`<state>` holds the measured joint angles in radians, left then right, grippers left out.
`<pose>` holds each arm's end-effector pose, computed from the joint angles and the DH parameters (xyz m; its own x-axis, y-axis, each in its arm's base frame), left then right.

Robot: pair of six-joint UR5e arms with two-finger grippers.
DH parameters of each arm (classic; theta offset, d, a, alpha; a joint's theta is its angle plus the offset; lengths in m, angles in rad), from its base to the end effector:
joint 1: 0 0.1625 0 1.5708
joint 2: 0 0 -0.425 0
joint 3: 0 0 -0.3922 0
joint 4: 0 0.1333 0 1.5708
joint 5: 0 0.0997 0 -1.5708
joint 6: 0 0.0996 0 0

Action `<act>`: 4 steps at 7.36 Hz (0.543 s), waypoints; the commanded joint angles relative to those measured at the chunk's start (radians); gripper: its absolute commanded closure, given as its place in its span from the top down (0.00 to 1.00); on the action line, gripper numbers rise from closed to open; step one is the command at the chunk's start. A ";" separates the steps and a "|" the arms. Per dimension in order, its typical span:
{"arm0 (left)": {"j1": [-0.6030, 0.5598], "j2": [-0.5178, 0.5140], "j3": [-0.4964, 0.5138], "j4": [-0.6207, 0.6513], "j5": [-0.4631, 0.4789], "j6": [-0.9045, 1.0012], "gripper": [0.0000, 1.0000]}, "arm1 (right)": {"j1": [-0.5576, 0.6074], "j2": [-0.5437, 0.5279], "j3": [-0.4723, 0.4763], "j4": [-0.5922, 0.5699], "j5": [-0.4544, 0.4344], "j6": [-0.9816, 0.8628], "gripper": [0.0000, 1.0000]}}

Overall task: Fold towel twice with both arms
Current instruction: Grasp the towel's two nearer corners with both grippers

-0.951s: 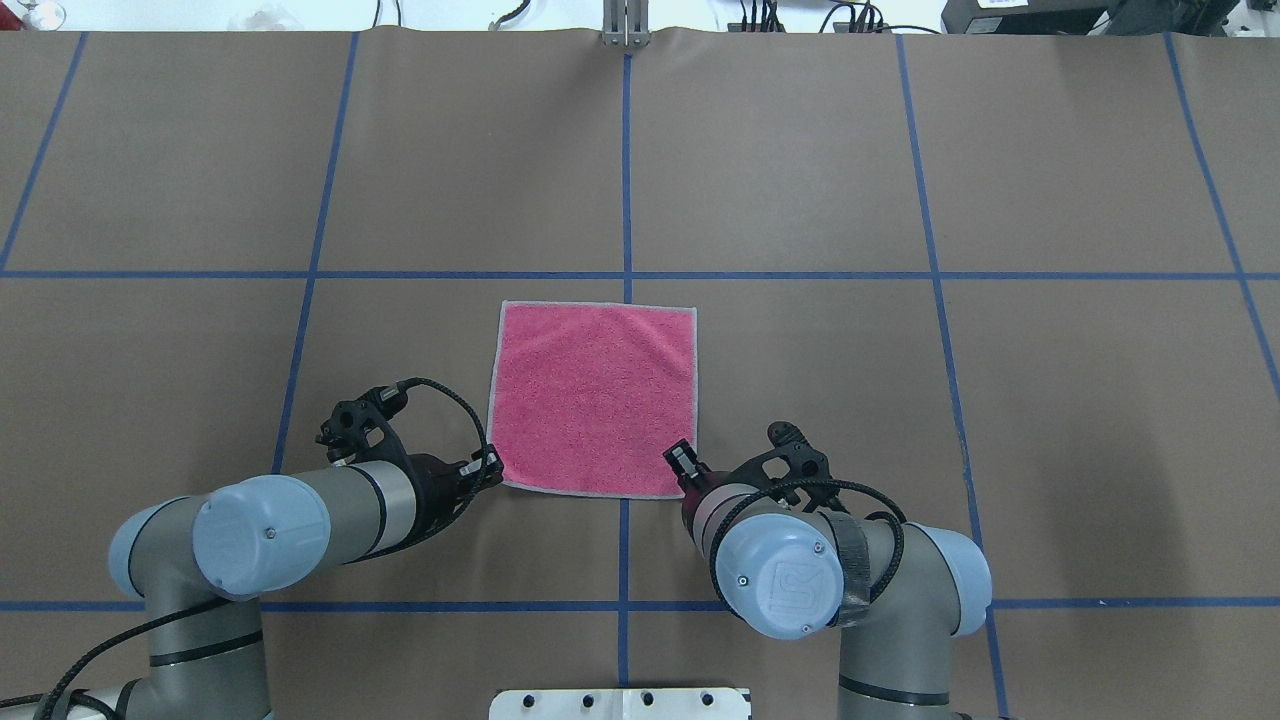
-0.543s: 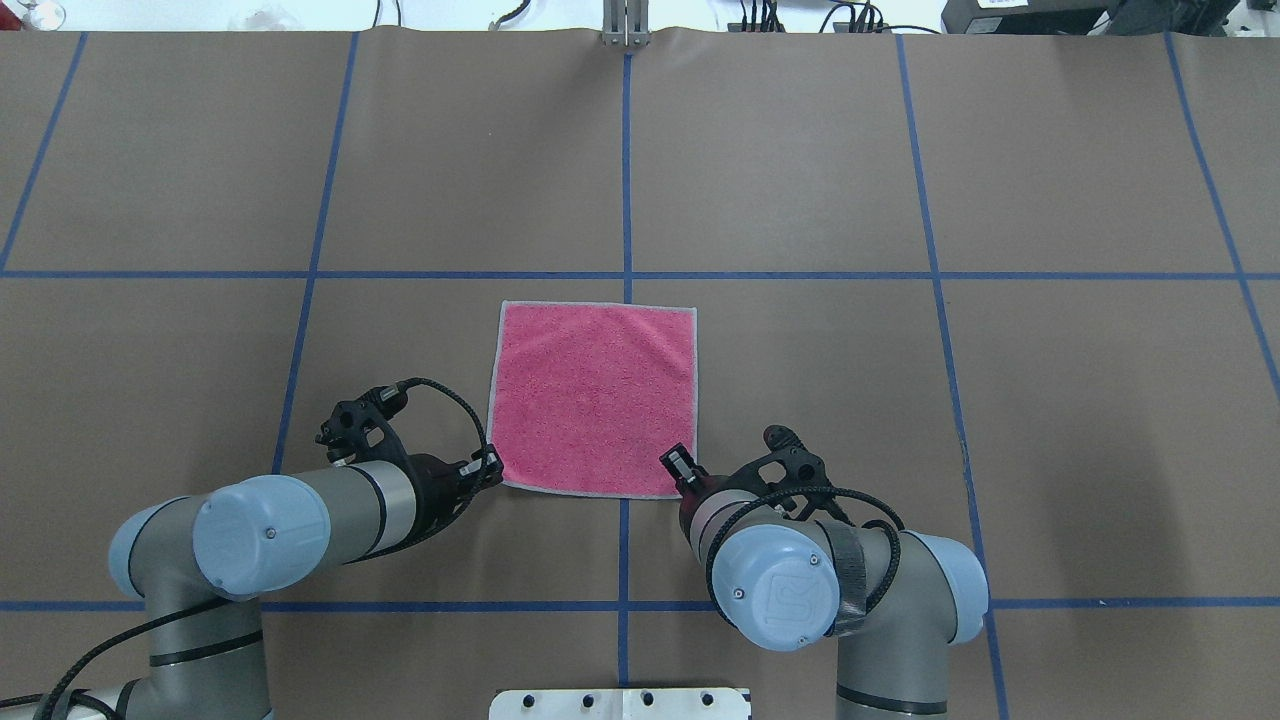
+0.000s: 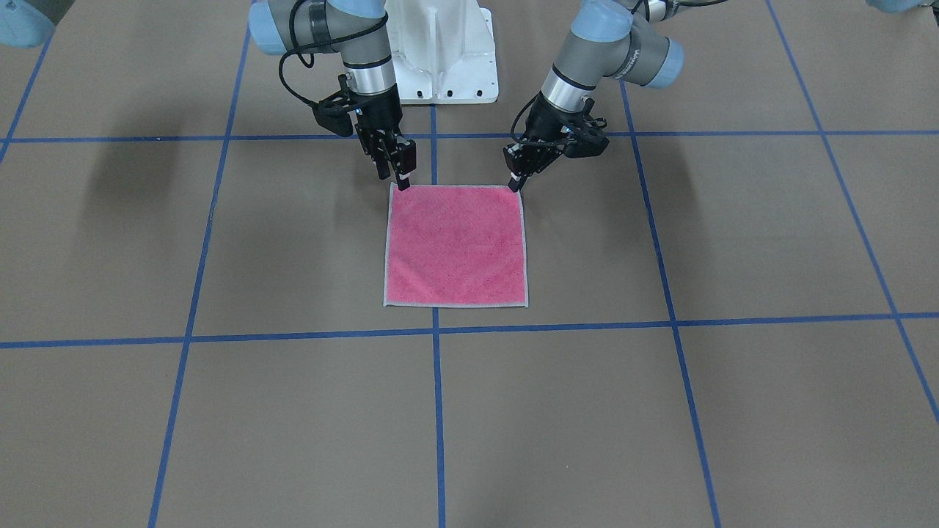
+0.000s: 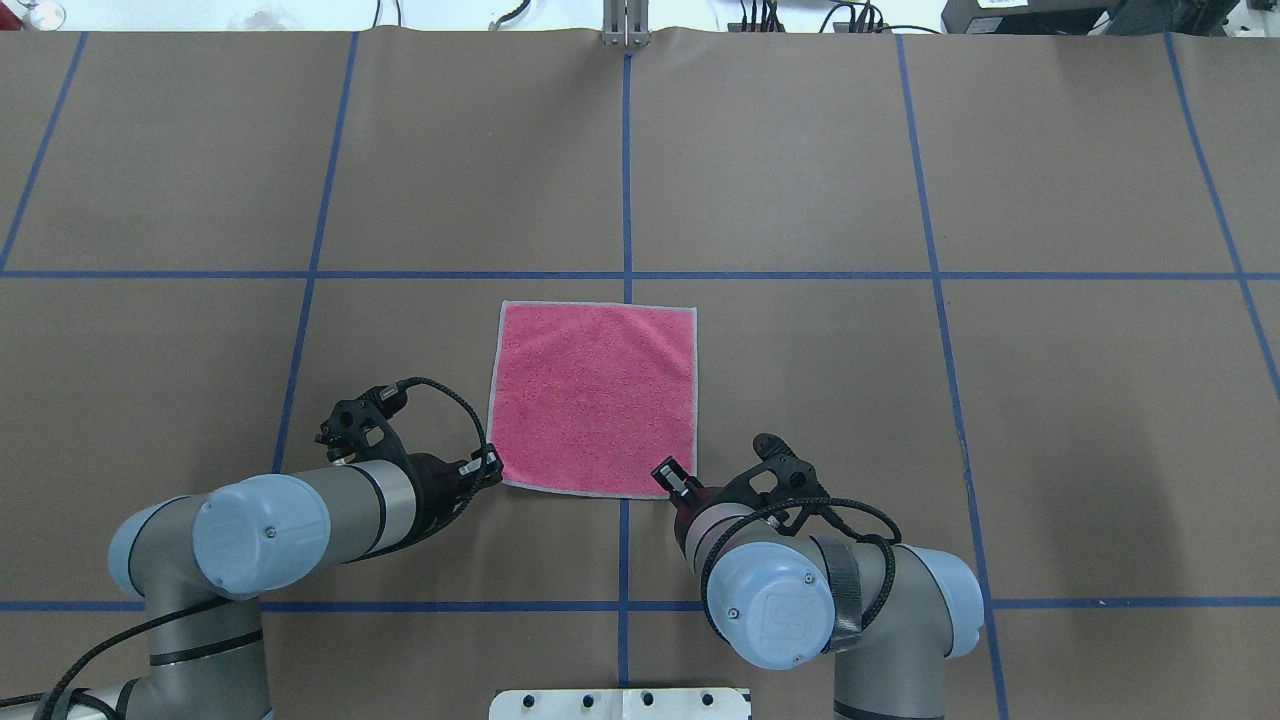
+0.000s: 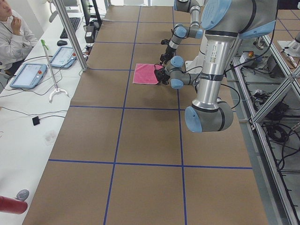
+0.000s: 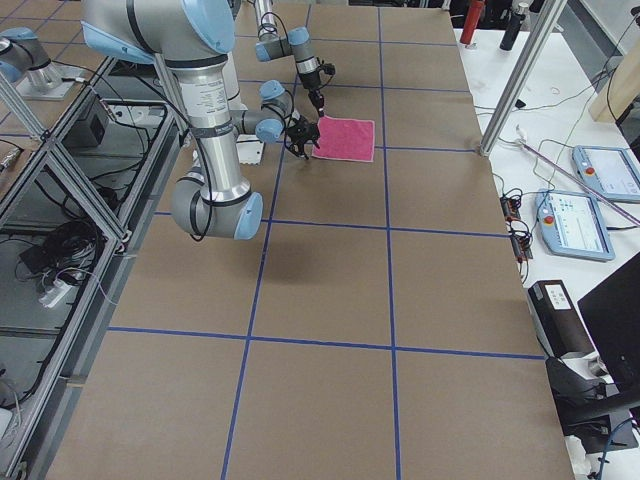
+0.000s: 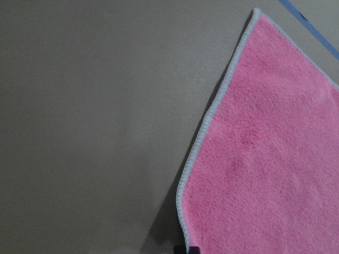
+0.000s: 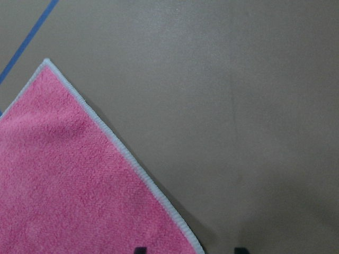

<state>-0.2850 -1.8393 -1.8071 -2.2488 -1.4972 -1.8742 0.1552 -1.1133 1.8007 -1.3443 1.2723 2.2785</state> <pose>0.5225 -0.2996 0.3279 0.2432 -0.3817 -0.8917 0.4384 0.8633 -0.2500 -0.5945 -0.2576 0.2741 0.2128 0.6622 0.7185 -0.6793 0.6288 -0.3783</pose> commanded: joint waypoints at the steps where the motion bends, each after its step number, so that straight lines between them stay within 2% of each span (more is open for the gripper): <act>1: 0.000 0.000 0.000 0.000 0.000 0.001 0.00 | -0.002 0.000 -0.007 0.001 -0.001 -0.020 0.63; 2: -0.002 0.000 0.000 0.000 0.000 0.001 0.00 | -0.002 0.003 -0.008 0.001 -0.002 -0.020 0.62; 4: -0.005 0.000 0.000 0.000 0.000 0.021 0.00 | -0.002 0.004 -0.014 0.001 -0.004 -0.019 0.54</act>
<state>-0.2881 -1.8393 -1.8070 -2.2488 -1.4972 -1.8633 0.1534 -1.1100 1.7907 -1.3437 1.2695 2.2592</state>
